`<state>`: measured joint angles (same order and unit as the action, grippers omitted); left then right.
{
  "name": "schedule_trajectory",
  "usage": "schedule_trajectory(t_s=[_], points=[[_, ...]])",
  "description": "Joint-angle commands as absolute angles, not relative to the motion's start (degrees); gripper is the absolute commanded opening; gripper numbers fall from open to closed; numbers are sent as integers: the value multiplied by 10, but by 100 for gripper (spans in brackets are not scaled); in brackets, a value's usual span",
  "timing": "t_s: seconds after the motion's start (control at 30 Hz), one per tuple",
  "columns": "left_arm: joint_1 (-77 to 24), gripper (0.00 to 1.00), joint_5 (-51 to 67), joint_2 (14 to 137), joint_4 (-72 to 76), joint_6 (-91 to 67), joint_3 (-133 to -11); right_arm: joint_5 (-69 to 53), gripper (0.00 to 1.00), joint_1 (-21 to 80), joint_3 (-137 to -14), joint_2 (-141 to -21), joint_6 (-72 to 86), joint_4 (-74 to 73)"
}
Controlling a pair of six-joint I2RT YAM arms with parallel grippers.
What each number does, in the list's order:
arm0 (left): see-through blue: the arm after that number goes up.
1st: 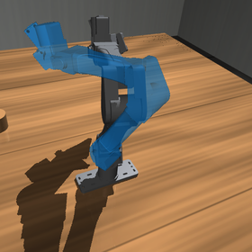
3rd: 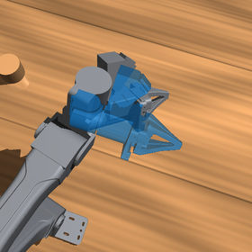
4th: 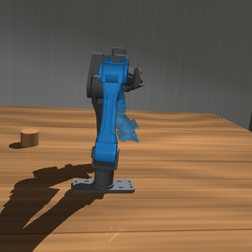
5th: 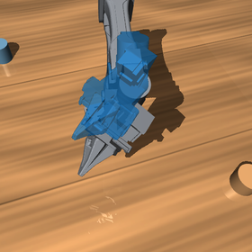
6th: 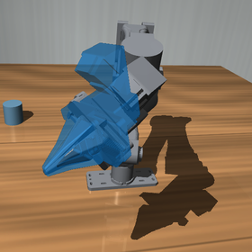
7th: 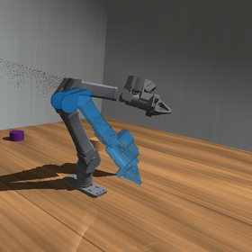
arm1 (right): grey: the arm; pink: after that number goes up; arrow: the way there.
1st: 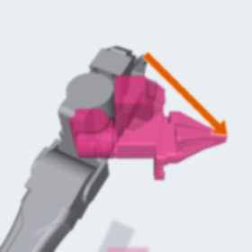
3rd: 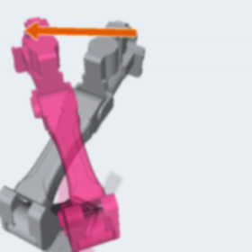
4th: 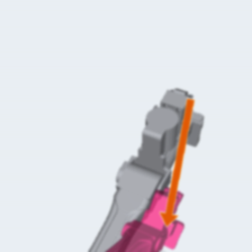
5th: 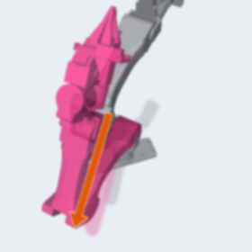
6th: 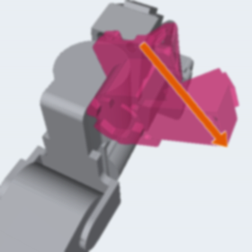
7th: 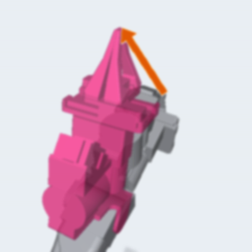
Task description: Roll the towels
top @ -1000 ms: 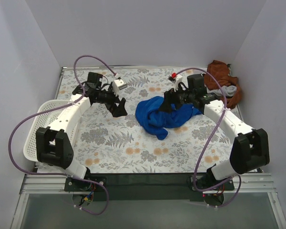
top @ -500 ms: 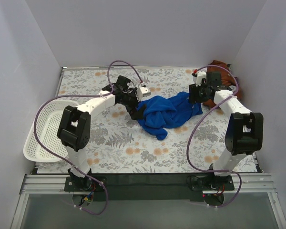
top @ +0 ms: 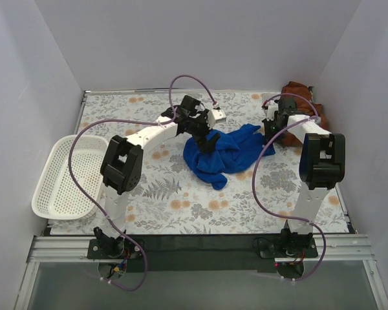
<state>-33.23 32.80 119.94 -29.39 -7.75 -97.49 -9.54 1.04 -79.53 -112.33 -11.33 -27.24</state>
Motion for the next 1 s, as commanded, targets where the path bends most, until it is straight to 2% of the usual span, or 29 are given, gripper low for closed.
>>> schedule_trajectory(t_s=[0.0,0.03,0.1,0.13,0.2,0.27,0.43,0.6,0.83,0.97], points=[[-348,83,308,1214,-287,-83,-999,-141,1,-18,-831,-1076,-109,-295],[-348,68,302,1216,-288,-85,-1002,-148,1,-25,-831,-1064,-108,-294],[-348,53,275,1217,-293,-87,-1004,-168,1,-47,-831,-1027,-104,-295],[-345,41,269,1213,-297,-86,-1004,-175,1,-54,-831,-1014,-104,-295],[-331,26,262,1203,-305,-97,-1005,-183,1,-74,-829,-980,-107,-295],[-310,0,265,1173,-302,-121,-1005,-185,1,-86,-829,-961,-110,-298],[-211,0,321,1085,-286,-172,-997,-207,1,-129,-845,-902,-108,-298],[-147,0,333,997,-293,-156,-973,-218,1,-164,-894,-868,-98,-296],[-106,0,372,954,-358,-106,-936,-208,1,-200,-943,-860,-92,-287],[-106,7,424,950,-436,-60,-913,-226,1,-207,-929,-855,-98,-287]])
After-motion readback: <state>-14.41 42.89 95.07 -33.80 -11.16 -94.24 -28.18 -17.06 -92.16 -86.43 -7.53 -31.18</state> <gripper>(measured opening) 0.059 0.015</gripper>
